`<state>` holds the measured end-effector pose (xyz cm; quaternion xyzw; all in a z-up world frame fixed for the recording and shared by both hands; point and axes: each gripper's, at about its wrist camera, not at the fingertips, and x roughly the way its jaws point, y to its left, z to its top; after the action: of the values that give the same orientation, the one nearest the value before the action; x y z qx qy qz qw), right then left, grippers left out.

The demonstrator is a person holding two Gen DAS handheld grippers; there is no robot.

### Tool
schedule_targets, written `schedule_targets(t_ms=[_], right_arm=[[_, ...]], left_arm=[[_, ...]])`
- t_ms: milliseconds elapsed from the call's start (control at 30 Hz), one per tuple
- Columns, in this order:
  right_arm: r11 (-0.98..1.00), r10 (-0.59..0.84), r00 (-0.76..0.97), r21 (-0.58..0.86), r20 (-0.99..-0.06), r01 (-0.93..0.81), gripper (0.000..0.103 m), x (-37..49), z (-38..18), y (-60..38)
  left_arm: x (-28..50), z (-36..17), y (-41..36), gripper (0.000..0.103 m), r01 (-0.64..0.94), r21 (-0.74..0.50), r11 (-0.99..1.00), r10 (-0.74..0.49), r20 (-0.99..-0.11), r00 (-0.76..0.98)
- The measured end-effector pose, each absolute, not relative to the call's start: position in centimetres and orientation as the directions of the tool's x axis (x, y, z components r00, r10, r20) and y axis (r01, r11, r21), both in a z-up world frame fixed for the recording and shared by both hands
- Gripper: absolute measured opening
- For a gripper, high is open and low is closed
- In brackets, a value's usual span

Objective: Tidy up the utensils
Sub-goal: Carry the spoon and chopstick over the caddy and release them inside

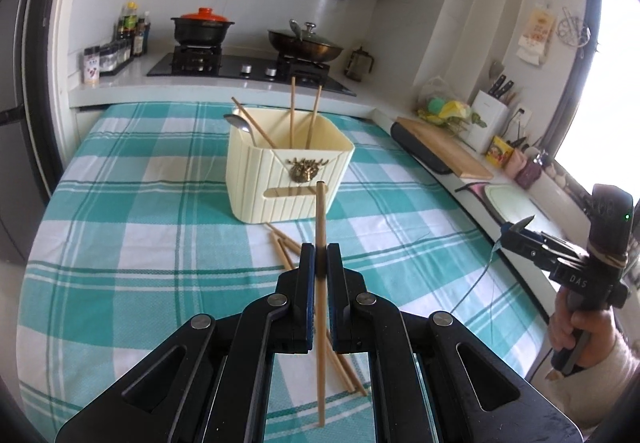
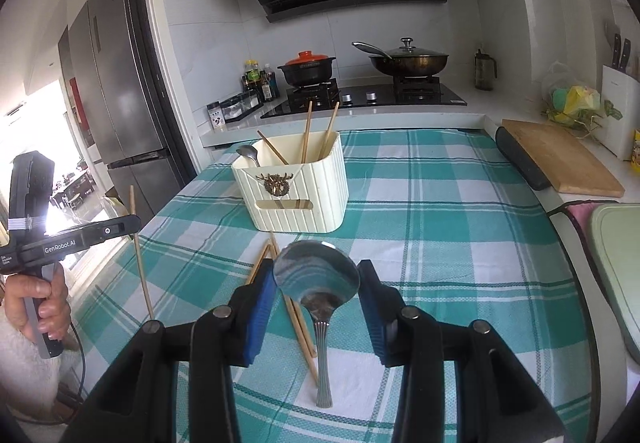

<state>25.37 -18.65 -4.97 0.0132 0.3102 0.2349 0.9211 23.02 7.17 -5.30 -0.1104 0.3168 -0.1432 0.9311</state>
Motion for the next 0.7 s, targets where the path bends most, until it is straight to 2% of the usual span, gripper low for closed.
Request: schedule_targets(t_ms=[700], right_arm=[[0.879,0.475,0.733,0.212,-0.488,-0.428,0.042,24.2,-2.4,-19.5]], left_arm=[[22.0,-3.1,6.7,0.004,0.265,-0.343,0.901,-0.414,-0.501,0.76]])
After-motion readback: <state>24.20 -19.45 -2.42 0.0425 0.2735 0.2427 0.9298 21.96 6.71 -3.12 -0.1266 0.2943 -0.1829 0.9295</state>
